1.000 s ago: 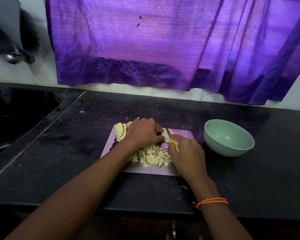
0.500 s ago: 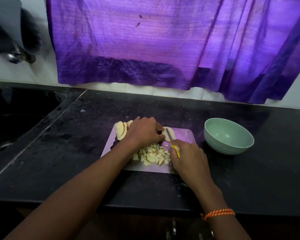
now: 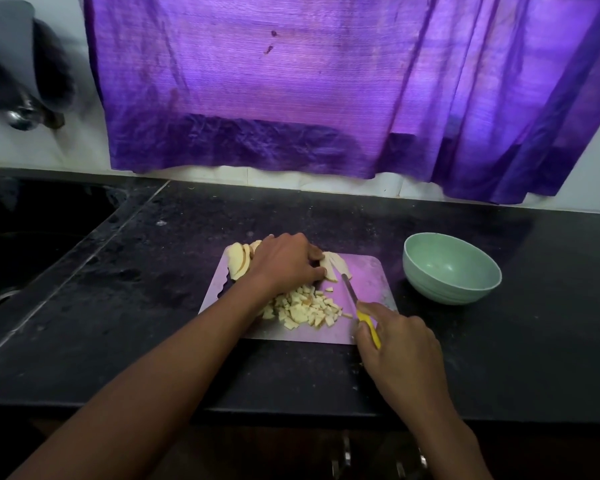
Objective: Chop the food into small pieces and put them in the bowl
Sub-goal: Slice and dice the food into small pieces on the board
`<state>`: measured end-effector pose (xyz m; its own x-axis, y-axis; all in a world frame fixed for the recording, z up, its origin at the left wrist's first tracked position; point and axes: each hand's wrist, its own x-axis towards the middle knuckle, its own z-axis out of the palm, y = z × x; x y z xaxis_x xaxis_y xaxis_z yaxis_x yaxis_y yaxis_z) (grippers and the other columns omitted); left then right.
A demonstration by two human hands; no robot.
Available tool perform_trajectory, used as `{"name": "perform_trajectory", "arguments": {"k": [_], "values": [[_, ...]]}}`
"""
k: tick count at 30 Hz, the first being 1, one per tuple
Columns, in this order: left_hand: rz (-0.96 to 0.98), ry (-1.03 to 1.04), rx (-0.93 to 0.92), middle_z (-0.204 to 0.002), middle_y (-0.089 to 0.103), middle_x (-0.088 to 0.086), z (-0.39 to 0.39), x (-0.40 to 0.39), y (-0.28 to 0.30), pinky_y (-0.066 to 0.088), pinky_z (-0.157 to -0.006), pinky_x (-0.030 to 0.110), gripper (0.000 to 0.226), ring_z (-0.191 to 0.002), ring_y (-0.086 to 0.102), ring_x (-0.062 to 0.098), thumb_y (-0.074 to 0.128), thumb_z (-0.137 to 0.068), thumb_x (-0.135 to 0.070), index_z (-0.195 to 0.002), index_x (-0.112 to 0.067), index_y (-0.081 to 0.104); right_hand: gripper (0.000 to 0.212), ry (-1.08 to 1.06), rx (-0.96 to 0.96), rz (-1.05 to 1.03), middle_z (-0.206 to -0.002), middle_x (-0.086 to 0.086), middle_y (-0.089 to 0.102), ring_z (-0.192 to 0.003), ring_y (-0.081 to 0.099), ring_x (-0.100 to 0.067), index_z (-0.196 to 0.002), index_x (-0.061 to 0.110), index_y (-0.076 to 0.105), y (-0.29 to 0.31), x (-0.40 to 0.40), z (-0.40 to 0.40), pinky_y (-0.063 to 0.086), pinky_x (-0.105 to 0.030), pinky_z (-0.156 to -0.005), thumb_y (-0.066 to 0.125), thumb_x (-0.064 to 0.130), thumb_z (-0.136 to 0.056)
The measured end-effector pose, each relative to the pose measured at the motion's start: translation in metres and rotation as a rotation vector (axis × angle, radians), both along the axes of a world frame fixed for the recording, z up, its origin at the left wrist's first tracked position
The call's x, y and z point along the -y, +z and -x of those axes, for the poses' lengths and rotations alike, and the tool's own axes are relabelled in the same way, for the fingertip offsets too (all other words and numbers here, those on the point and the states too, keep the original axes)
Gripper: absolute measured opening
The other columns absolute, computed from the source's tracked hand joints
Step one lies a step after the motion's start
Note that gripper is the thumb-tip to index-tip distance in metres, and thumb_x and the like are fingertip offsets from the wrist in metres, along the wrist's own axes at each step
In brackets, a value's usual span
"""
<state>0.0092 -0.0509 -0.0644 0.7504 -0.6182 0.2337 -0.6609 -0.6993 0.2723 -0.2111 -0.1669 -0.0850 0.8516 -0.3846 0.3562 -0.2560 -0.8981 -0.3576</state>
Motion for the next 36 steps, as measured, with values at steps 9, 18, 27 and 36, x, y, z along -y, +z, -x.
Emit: {"name": "perform_trajectory", "arguments": {"k": [9,18,27,36], "values": [[0.004,-0.008,0.015,-0.121,0.077,-0.016,-0.002,-0.002,-0.002,0.054,-0.100,0.044,0.041,-0.105,0.072,0.012,0.072,-0.092,-0.057,-0.128,-0.039,0.076,0.037,-0.019,-0.050,0.051,-0.107,-0.006,0.069,-0.092,0.063,-0.025,-0.136,0.032,0.062,0.020,-0.001,-0.056,0.040,-0.033,-0.068,0.052,0.040,-0.101],[0.017,0.000,0.012,-0.120,0.078,-0.015,-0.002,-0.001,-0.003,0.053,-0.103,0.046,0.041,-0.104,0.072,0.012,0.073,-0.092,-0.058,-0.128,-0.038,0.076,0.039,-0.021,0.026,-0.012,-0.107,-0.008,0.070,-0.094,0.063,-0.023,-0.140,0.026,0.060,0.016,-0.007,-0.068,0.049,-0.033,-0.075,0.052,0.036,-0.104],[0.015,0.012,0.018,-0.120,0.078,-0.014,-0.002,-0.001,-0.004,0.052,-0.096,0.041,0.042,-0.106,0.072,0.015,0.072,-0.091,-0.059,-0.128,-0.040,0.076,0.036,0.038,-0.013,0.032,-0.103,-0.005,0.071,-0.089,0.061,-0.020,-0.136,0.026,0.063,0.014,-0.007,-0.071,0.053,-0.036,-0.073,0.050,0.038,-0.104],[-0.005,0.046,-0.001,-0.116,0.079,-0.013,0.000,0.001,-0.003,0.049,-0.110,0.051,0.041,-0.102,0.073,0.016,0.071,-0.090,-0.059,-0.126,-0.041,0.077,0.032,0.085,-0.035,0.016,-0.100,-0.006,0.071,-0.085,0.056,-0.024,-0.128,0.030,0.066,0.012,-0.002,-0.060,0.042,-0.035,-0.068,0.049,0.036,-0.102]]}}
